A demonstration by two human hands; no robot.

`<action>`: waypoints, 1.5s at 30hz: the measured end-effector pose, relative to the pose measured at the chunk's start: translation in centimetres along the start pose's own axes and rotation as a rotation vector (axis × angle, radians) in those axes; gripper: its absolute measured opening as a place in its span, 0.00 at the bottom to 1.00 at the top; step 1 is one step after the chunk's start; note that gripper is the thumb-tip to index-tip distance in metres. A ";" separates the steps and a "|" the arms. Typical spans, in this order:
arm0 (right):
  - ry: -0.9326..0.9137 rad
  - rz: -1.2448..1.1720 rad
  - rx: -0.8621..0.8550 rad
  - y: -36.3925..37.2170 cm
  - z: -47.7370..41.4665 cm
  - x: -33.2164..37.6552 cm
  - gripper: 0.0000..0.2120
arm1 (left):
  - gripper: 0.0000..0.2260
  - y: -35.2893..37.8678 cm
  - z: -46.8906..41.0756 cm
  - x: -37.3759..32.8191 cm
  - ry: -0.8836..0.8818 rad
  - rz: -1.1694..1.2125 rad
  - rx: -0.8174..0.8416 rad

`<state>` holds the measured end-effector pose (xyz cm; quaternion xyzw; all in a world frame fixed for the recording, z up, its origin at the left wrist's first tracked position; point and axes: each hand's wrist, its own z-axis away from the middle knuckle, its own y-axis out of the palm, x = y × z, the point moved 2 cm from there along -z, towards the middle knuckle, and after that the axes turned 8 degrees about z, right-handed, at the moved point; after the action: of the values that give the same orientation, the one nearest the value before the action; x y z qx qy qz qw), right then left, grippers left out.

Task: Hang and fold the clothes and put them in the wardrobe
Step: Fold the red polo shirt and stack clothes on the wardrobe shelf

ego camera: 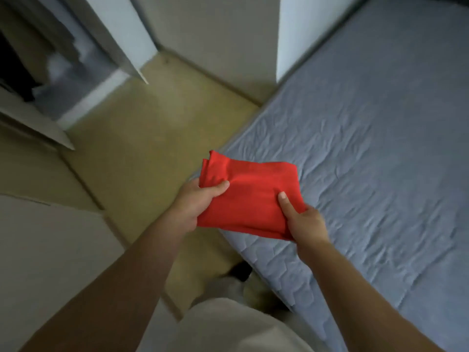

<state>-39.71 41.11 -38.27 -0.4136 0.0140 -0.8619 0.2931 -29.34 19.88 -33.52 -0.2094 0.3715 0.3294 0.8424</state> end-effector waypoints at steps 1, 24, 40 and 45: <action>-0.069 0.038 0.011 0.9 0.8 2.8 0.27 | 0.08 -1.9 1.0 -1.8 0.028 0.046 -0.027; -0.821 0.163 0.373 45.9 12.2 48.5 0.20 | 0.11 -52.3 -4.0 -31.8 0.653 0.415 -0.489; -0.913 0.162 0.607 75.2 -0.2 80.1 0.27 | 0.16 -74.7 -25.0 -55.2 0.590 0.596 -0.551; -0.961 0.201 0.638 84.7 -4.1 89.2 0.27 | 0.13 -80.9 -32.5 -61.6 0.559 0.670 -0.475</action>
<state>-44.17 -75.99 -0.68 -0.6459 -0.3414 -0.5073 0.4570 -18.97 -80.36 1.56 -0.3449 0.5449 0.5888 0.4873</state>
